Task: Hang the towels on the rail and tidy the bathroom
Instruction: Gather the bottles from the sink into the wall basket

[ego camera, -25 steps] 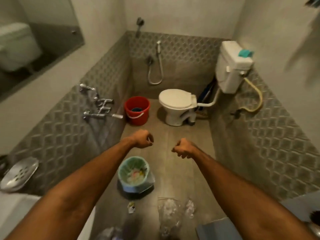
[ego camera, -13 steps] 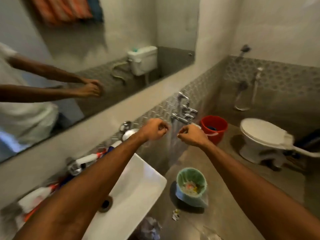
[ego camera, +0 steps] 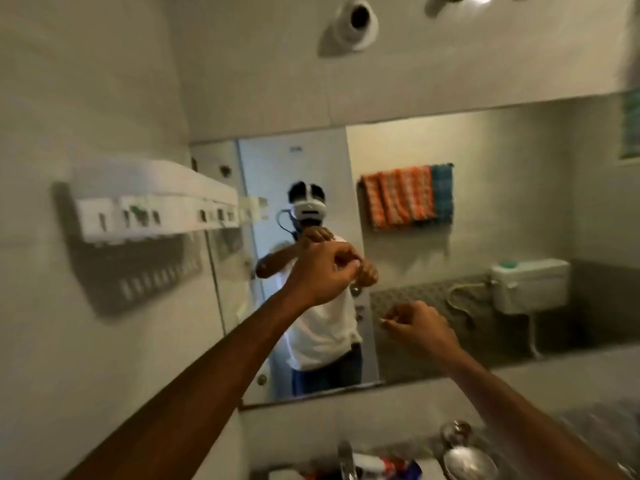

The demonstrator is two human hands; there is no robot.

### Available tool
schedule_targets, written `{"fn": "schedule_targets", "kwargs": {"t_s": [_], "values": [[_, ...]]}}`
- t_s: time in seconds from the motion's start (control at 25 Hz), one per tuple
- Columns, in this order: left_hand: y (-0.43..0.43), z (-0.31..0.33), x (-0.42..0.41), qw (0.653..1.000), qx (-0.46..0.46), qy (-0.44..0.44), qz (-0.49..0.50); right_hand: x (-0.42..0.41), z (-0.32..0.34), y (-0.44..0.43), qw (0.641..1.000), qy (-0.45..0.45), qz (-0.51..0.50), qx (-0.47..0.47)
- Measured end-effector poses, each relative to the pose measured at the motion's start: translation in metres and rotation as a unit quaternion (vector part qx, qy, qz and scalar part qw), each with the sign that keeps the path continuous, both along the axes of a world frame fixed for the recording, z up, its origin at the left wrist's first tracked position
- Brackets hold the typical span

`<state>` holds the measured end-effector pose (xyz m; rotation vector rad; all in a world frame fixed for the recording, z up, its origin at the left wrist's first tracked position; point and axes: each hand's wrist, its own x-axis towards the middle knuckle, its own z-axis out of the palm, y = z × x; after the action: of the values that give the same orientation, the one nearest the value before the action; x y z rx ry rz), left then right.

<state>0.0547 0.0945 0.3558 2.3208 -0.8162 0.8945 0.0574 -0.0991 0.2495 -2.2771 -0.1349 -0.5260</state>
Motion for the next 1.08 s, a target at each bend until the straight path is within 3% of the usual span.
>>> {"fn": "schedule_targets", "kwargs": {"t_s": [0.12,0.28,0.52,0.72,0.88,1.08], "values": [[0.030,0.006,-0.012,0.999,-0.023,-0.004,0.049,0.000,0.019,0.025,0.999,-0.015,0.042,0.008],[0.054,-0.064,-0.009,0.987,0.009,0.116,0.108,0.001,-0.010,0.037,0.997,0.037,0.061,-0.027],[0.065,-0.228,0.013,0.941,0.022,0.301,0.153,0.013,-0.145,0.033,0.979,0.190,0.024,-0.067],[0.075,-0.361,0.051,0.892,0.041,0.413,0.180,0.029,-0.271,0.029,0.940,0.331,-0.055,0.057],[0.092,-0.418,0.074,0.902,0.123,0.388,0.145,0.042,-0.326,0.049,0.910,0.364,-0.129,0.153],[0.091,-0.461,0.080,0.880,0.221,0.374,0.191,0.062,-0.344,0.078,0.903,0.347,-0.210,0.143]]}}
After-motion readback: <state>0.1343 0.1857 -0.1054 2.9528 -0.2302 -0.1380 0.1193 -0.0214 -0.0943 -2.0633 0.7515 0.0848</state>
